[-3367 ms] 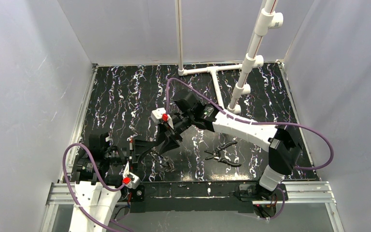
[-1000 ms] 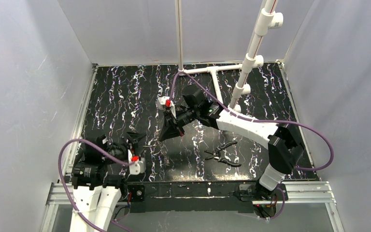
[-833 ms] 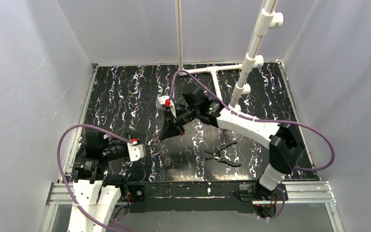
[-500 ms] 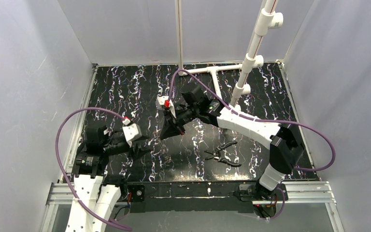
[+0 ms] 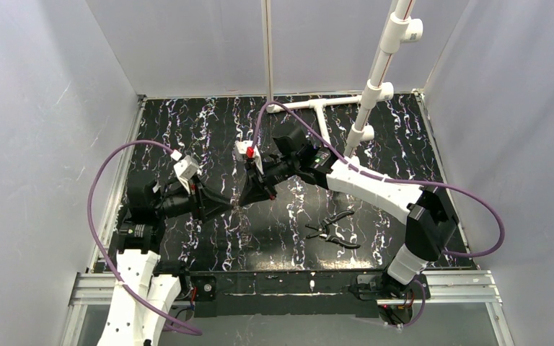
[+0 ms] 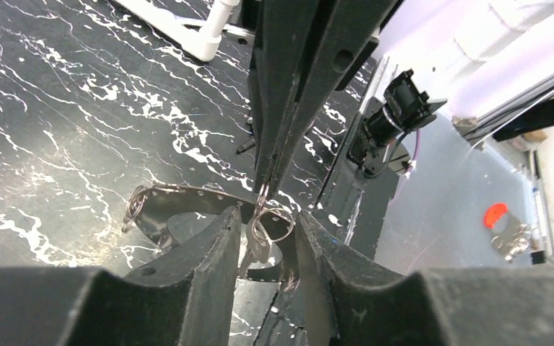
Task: Remove the keys from the keyring
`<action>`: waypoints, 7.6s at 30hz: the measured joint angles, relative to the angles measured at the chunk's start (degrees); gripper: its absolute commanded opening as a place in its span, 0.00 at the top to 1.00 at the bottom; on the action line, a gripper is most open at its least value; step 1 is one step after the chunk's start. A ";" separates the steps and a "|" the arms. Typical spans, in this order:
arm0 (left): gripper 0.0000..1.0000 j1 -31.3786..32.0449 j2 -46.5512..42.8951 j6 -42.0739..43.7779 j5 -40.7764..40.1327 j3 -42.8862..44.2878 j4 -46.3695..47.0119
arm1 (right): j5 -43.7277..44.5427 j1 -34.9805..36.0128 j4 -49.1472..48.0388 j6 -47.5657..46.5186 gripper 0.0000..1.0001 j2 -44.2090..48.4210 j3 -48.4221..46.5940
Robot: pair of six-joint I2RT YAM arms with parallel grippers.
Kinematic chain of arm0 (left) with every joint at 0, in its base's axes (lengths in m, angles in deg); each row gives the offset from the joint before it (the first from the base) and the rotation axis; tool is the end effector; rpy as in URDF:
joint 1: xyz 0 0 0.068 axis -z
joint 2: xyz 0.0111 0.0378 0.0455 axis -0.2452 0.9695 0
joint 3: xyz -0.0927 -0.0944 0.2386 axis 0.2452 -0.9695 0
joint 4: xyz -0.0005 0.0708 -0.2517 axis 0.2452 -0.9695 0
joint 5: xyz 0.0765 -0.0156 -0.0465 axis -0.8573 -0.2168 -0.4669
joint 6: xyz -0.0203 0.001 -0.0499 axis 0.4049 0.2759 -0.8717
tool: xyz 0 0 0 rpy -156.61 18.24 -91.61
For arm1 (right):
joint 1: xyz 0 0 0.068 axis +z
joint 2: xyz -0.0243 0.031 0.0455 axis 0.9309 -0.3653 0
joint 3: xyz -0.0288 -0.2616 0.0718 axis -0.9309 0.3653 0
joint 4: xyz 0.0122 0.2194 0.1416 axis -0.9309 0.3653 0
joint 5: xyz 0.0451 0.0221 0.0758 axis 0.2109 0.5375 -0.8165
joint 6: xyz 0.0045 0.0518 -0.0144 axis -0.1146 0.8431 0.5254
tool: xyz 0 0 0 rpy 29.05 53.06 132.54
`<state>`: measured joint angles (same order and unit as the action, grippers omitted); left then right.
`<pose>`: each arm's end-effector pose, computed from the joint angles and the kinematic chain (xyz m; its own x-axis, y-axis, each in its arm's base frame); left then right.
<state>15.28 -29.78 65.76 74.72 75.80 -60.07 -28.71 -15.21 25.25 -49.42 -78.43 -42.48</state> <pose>0.1259 -0.0346 0.3228 -0.3204 -0.0103 -0.9472 0.8646 0.4054 -0.2968 0.2022 0.3197 0.3271 -0.0492 -0.2923 -0.9551 -0.9457 -0.2939 0.1386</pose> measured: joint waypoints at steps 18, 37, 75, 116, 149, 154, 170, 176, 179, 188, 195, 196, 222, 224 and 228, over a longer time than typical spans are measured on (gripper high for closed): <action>1.00 -0.22 -2.91 -23.96 -2.40 -10.80 23.34 | 0.46 -0.48 -7.87 9.84 0.99 0.11 0.81; 1.00 -0.22 -1.60 5.79 0.68 -1.70 1.77 | -1.14 -0.50 -0.90 1.95 0.54 0.11 -0.15; 1.00 1.36 5.42 35.15 1.33 7.23 -20.52 | 5.33 4.15 11.56 -5.46 0.69 -3.45 -9.70; 0.85 1.22 4.66 9.31 4.02 -1.88 2.43 | 0.35 0.94 4.68 3.50 0.99 -3.98 -6.56; 0.63 -9.25 10.54 17.07 14.99 1.70 -13.33 | -5.11 -0.81 -6.21 9.92 0.99 -3.23 -3.93; 0.63 -9.27 9.55 19.02 16.11 3.67 -14.60 | -5.97 -0.81 -6.51 9.92 0.99 -3.08 -3.93; 0.69 -9.27 12.17 19.74 18.23 5.97 -13.97 | -7.02 -0.31 -8.00 10.51 0.99 -3.06 -2.95; 0.74 -9.27 11.54 16.44 18.36 5.01 -10.12 | -7.17 0.02 -10.69 13.25 0.99 -3.06 -2.95; 0.78 -9.27 11.13 14.16 18.40 4.20 -7.37 | -7.08 -0.07 -11.93 14.47 0.99 -3.06 -2.93; 0.82 -8.72 10.08 9.53 18.40 2.62 -1.79 | -6.75 -0.13 -15.85 17.62 0.99 -3.30 -2.38; 1.00 -8.72 9.92 8.00 18.56 2.23 -0.50 | -6.80 -0.13 -16.98 18.53 0.99 -3.65 -2.12; 1.00 -8.68 9.92 7.74 18.80 2.23 -0.42 | -6.71 -0.15 -17.00 18.60 0.99 -3.65 -2.10; 1.00 -4.48 11.65 34.36 8.02 8.81 -22.21 | -3.45 0.48 8.31 -3.10 0.54 -3.65 -8.31; 1.00 -3.56 11.80 35.74 6.93 9.29 -23.34 | -2.64 0.76 9.20 -3.52 0.54 -3.65 -8.31; 1.00 -1.42 12.31 38.21 4.35 10.54 -26.05 | -1.25 1.42 10.60 -3.78 0.56 -3.67 -8.63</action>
<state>13.86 -17.47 103.97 79.07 86.33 -86.12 -29.96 -13.79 35.85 -53.20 -82.11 -51.11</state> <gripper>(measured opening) 0.019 0.456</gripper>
